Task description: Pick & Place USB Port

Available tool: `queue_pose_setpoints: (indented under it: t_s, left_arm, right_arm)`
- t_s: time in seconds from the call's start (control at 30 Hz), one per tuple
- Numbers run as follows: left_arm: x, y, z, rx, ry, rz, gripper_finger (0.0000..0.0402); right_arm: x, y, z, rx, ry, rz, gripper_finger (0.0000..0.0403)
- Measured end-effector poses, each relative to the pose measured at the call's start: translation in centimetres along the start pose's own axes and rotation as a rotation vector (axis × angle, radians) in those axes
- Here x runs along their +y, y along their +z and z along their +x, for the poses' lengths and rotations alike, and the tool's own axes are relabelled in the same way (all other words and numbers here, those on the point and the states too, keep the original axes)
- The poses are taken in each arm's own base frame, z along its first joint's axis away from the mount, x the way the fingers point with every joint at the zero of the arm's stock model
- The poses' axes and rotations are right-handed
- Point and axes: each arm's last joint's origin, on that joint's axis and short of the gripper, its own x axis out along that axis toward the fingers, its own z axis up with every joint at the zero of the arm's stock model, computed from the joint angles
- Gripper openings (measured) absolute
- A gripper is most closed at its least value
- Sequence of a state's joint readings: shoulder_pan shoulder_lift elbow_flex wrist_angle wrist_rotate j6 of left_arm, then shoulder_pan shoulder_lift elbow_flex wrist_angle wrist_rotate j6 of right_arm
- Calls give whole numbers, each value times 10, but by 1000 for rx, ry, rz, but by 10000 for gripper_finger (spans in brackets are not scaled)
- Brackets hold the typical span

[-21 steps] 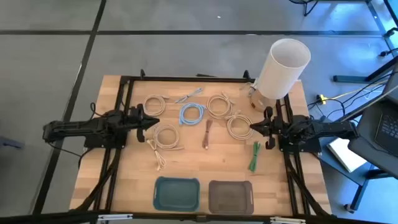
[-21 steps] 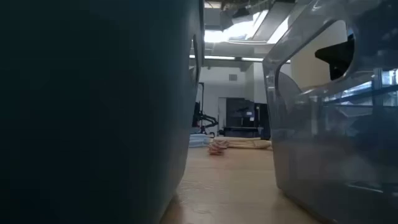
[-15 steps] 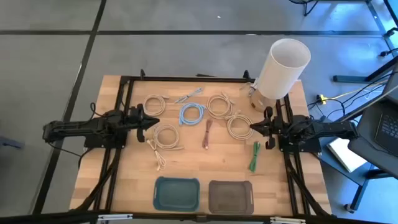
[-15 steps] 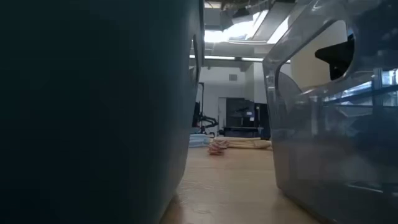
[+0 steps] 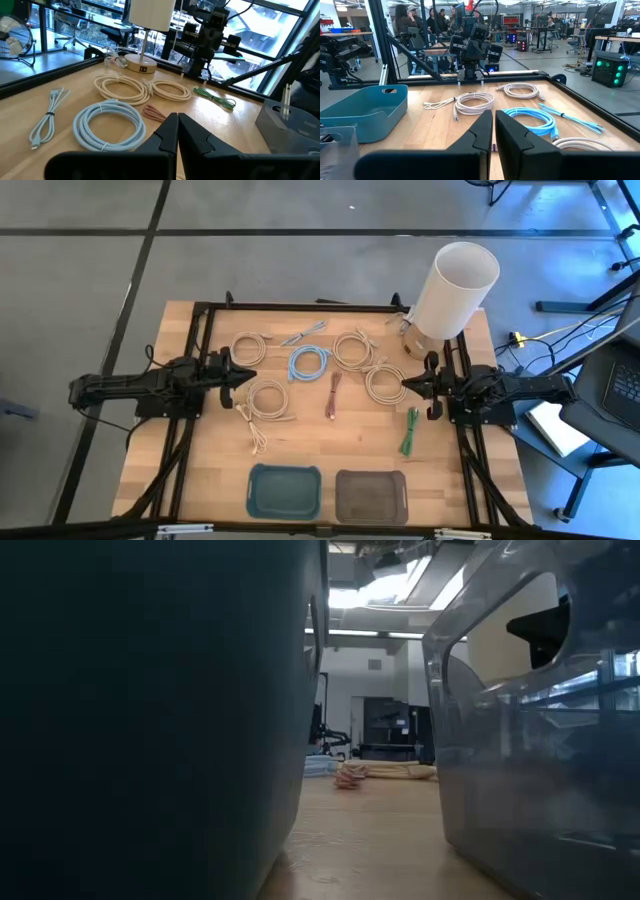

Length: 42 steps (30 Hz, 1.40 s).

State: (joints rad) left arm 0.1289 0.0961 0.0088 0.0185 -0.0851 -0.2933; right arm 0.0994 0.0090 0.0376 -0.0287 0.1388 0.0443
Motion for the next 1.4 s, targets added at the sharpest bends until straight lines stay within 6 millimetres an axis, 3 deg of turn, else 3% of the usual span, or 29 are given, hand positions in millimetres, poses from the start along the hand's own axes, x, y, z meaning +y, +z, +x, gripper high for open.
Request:
queue_pose_setpoints:
  t_s: [0.9, 1.2, 1.4]
  left_arm:
    - [0, 0, 0, 0, 0, 0, 4]
    - [0, 0, 0, 0, 0, 0, 4]
    - [0, 0, 0, -1, 0, 0, 4]
  right_arm:
    - [0, 4, 0, -46, 2, 12, 25]
    - [0, 23, -3, -237, 3, 107, 25]
    - [0, 27, -4, -286, 28, 333, 25]
